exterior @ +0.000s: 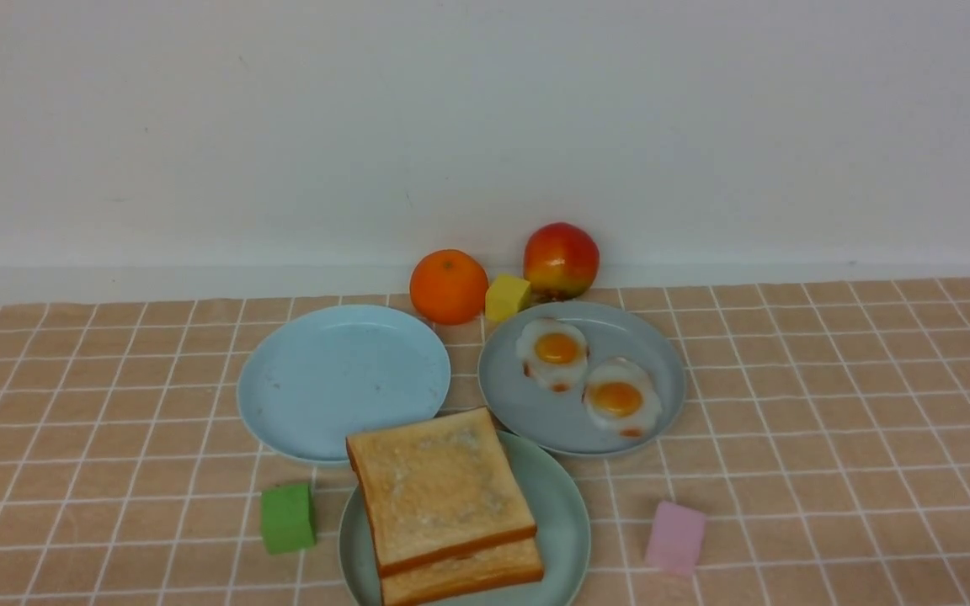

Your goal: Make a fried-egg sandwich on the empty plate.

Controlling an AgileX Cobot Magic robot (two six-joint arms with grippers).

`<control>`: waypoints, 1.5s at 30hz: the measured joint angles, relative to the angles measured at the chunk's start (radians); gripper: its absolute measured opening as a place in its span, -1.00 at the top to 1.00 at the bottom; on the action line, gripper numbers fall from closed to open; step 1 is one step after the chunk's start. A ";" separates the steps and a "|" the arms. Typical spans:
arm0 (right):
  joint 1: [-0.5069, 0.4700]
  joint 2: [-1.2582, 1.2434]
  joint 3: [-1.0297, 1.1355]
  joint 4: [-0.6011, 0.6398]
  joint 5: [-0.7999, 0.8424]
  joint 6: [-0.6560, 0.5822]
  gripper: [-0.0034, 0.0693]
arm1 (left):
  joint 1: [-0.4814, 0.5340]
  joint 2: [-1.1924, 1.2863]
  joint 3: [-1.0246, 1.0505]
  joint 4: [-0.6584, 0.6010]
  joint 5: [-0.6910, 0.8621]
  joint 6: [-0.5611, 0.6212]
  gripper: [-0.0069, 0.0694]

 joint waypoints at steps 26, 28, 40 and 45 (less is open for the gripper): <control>-0.008 0.000 0.000 0.000 -0.002 0.010 0.27 | 0.000 0.000 0.001 0.000 0.000 0.000 0.63; -0.008 0.000 0.000 0.000 -0.002 0.011 0.27 | 0.000 0.000 0.001 0.000 0.000 0.000 0.63; -0.008 0.000 0.000 0.000 -0.002 0.016 0.26 | 0.000 0.000 0.001 0.000 0.000 0.000 0.61; -0.008 0.000 0.000 0.000 -0.002 0.016 0.25 | 0.000 0.000 0.001 0.000 0.000 0.000 0.58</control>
